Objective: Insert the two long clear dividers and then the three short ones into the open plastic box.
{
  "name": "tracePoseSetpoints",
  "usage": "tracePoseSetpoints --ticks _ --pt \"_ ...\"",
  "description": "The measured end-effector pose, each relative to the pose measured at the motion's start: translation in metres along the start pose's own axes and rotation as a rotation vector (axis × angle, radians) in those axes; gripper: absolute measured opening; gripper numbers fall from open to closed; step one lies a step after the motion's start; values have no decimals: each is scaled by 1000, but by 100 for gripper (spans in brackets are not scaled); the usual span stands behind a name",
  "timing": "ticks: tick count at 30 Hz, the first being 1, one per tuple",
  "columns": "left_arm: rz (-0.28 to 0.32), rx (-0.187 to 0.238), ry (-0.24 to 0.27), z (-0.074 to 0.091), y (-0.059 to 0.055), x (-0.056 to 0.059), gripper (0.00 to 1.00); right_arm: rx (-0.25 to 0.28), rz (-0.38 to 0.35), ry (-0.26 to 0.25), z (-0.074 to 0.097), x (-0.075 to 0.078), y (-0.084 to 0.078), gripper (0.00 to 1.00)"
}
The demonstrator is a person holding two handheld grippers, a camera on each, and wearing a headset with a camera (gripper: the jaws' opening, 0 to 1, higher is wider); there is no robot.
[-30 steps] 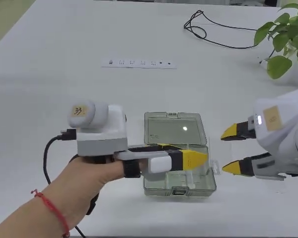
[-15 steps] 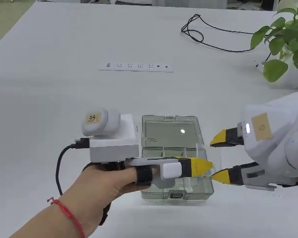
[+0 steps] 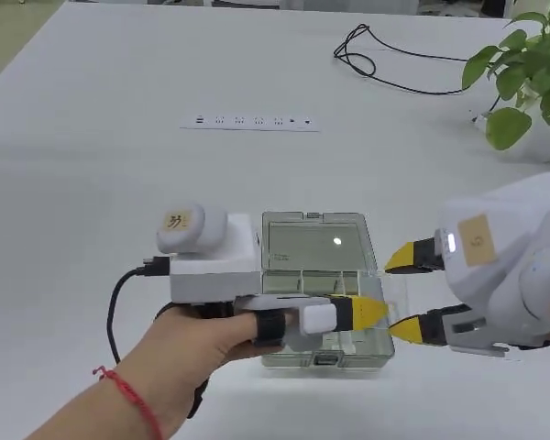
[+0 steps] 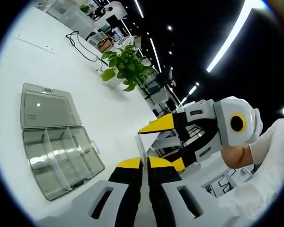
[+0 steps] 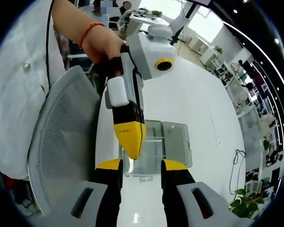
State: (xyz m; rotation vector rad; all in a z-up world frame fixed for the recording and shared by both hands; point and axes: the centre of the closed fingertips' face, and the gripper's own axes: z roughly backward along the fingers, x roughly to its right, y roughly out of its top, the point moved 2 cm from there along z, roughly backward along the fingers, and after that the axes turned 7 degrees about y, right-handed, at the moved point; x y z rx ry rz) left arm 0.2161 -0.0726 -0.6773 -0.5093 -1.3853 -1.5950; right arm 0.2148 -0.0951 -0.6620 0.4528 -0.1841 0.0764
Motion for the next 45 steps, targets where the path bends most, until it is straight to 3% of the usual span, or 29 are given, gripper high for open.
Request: tracePoseSetpoints --ticks 13,15,17,20,22,26,31,33,38,45 --pt "14 23 11 2 1 -2 0 0 17 -5 -2 1 1 34" --pt "-32 32 26 2 1 -6 0 5 15 -10 0 3 3 34" --pt "-16 22 17 4 -1 -5 0 19 4 -10 3 6 4 36" --pt "-55 27 24 6 -1 -7 0 53 -18 1 8 10 6 36" --pt "-121 34 23 7 -1 -7 0 95 -58 21 12 13 9 36" --pt "-238 26 -3 12 -6 -2 0 171 -134 94 18 17 12 33" --pt "-389 0 -36 19 -13 3 0 262 -199 227 23 16 21 26" --pt "-438 -8 -38 22 -15 3 0 268 -192 272 24 12 23 24" --pt "-581 2 -106 28 -18 15 0 288 -194 430 20 -5 29 18" --pt "-609 18 -136 35 -19 19 0 293 -187 516 13 -12 33 13"
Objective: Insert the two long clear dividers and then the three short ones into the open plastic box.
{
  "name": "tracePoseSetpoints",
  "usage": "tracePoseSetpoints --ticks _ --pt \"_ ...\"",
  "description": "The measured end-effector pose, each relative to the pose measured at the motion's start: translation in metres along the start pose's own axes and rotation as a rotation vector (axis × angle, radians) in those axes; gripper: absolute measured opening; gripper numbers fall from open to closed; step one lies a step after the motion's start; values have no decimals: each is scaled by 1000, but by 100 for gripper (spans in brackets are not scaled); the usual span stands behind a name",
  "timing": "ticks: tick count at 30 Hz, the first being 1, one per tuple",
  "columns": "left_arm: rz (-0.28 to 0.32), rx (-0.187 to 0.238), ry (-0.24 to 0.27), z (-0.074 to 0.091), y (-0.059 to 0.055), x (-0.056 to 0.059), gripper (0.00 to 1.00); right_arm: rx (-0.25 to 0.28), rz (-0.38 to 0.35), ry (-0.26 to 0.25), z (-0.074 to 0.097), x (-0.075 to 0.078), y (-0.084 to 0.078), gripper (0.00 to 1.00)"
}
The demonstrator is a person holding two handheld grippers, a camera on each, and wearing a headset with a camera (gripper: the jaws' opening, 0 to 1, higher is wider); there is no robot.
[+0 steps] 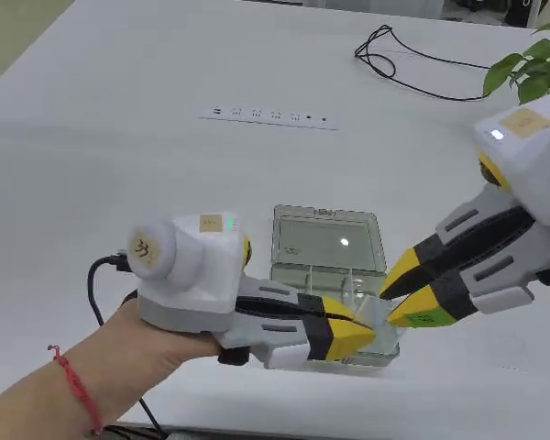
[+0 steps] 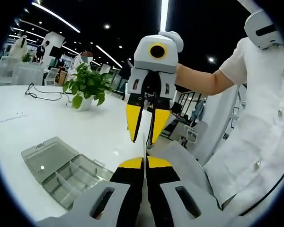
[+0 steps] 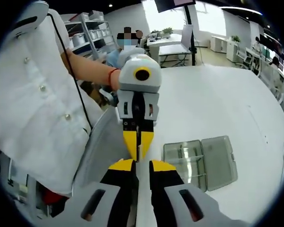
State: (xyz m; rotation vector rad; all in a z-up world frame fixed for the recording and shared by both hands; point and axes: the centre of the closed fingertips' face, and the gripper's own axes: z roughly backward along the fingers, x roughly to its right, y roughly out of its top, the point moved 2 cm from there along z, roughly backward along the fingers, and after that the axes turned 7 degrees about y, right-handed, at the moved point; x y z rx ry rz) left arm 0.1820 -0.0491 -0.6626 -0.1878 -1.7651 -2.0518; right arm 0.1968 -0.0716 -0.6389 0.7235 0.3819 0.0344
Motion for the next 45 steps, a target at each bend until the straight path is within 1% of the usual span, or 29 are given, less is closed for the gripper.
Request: tracePoseSetpoints --ticks 3,7,9,14,17,25,30,33,36,39,41,42,45 --pt "-15 0 -11 1 -1 2 0 3 -9 27 -3 0 -1 9" --pt "-18 3 -13 2 -2 3 0 -1 -11 56 -6 -3 -1 6" --pt "-29 8 -10 2 -2 1 0 1 -13 68 -7 -4 -1 3" --pt "-47 9 -10 3 -3 1 0 5 -22 77 -9 -6 -1 3" --pt "-57 6 -5 3 -4 1 0 -2 -12 79 -11 -7 -2 3" --pt "-73 2 20 6 -6 -2 0 -6 -5 70 -13 -4 -1 3" --pt "-78 -17 54 11 -12 -8 0 -4 1 51 -10 0 -1 3" --pt "-81 -24 83 16 -15 -14 0 -1 0 29 -6 3 0 3" --pt "-73 -20 109 22 -15 -19 3 5 -5 11 -3 6 0 3" --pt "-71 -29 145 29 -18 -26 6 4 -5 -20 2 16 -2 3" --pt "-78 -32 171 34 -19 -30 10 6 -9 -34 3 19 -2 3" --pt "-74 -35 179 36 -19 -33 11 2 -6 -54 4 22 -3 3" --pt "-72 -34 209 43 -19 -39 15 3 -8 -85 5 29 -3 3"
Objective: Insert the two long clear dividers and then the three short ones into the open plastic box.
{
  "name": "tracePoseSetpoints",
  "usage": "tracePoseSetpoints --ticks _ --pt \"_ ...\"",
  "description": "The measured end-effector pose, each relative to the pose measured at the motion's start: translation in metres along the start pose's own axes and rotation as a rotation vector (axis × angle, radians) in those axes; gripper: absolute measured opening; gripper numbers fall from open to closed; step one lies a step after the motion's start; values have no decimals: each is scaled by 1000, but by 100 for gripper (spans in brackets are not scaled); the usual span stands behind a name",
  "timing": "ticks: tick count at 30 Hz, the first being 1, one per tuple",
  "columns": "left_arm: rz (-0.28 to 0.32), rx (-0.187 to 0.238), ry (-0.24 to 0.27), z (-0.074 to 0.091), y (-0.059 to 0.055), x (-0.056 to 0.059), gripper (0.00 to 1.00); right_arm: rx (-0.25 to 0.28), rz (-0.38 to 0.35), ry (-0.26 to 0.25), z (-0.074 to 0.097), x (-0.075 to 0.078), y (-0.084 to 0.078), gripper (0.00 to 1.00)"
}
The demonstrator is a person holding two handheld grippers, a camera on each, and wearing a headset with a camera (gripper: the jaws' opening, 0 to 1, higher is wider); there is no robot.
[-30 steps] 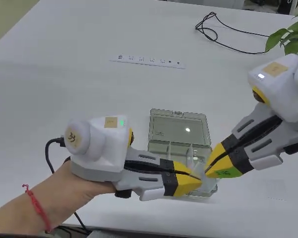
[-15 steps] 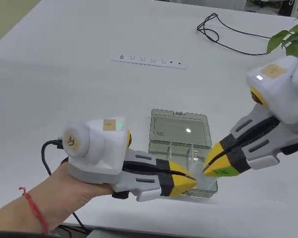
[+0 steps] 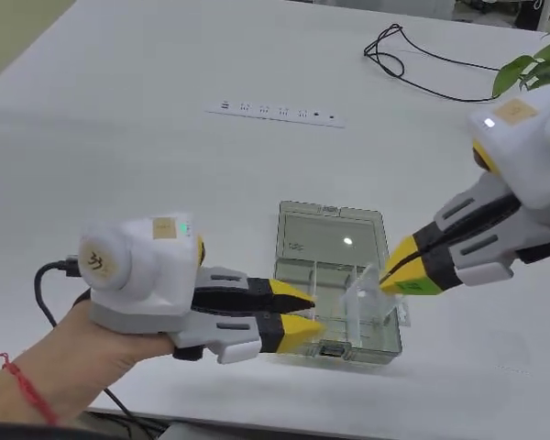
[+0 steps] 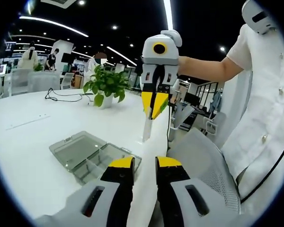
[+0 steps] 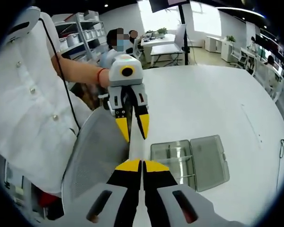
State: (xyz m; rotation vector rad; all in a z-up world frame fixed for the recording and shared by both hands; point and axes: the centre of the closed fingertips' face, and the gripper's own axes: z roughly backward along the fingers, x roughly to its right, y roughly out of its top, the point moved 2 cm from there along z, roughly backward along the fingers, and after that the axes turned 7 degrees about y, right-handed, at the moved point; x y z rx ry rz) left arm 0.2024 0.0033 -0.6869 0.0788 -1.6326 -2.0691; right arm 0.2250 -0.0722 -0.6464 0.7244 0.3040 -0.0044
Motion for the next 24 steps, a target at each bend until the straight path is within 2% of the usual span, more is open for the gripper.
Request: tracePoseSetpoints --ticks 3,10,16,21,24 --pt "-9 -14 42 4 -3 -8 23 -2 3 -30 0 9 0 3" --pt "-17 -35 101 11 -9 -20 42 -5 8 -96 -6 34 -5 3" --pt "-21 -58 141 15 -18 -30 59 0 14 -111 -20 50 -14 3" --pt "-26 -70 168 18 -24 -37 74 -11 21 -108 -33 59 -24 3" --pt "-22 -72 184 19 -27 -41 79 -15 20 -109 -41 62 -30 3"
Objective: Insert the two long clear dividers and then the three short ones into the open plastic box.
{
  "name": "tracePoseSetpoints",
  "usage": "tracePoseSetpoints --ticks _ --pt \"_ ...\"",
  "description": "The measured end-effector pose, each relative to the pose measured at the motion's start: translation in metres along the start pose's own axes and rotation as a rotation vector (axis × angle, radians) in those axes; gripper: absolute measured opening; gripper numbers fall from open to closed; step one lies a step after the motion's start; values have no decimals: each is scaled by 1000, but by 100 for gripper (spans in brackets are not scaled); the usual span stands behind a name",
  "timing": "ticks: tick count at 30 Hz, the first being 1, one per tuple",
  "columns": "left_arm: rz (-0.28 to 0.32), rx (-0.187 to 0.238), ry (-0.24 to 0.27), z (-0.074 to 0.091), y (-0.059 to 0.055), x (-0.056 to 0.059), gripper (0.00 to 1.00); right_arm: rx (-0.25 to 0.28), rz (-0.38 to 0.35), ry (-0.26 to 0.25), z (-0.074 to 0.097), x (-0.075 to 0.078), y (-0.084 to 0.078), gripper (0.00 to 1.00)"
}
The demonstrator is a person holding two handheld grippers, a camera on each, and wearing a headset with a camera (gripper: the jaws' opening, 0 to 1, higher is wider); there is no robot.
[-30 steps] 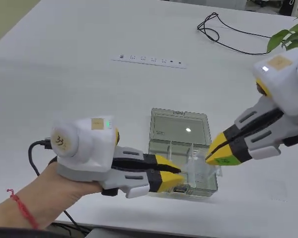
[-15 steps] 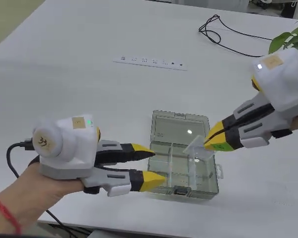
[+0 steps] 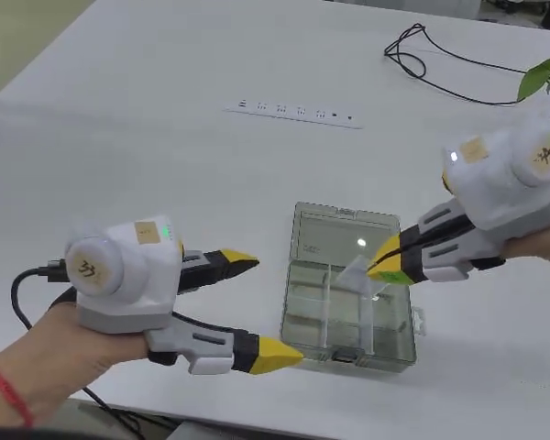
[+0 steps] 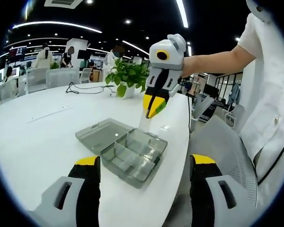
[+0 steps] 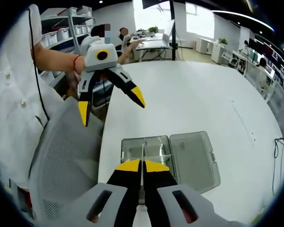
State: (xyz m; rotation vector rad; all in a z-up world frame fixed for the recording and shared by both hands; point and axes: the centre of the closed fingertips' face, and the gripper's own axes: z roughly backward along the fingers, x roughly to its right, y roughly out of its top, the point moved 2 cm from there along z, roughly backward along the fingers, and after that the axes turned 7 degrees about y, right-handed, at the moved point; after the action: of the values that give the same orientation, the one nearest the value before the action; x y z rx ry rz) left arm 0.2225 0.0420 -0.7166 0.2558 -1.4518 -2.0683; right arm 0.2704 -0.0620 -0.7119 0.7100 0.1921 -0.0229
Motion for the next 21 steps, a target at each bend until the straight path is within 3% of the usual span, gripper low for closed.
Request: tracePoseSetpoints --ticks 5,21 --pt "-4 3 10 0 -2 -2 90 -12 -10 -5 -10 4 -12 3" --pt "15 0 3 -3 -4 -1 92 -25 -9 0 -19 3 -23 2"
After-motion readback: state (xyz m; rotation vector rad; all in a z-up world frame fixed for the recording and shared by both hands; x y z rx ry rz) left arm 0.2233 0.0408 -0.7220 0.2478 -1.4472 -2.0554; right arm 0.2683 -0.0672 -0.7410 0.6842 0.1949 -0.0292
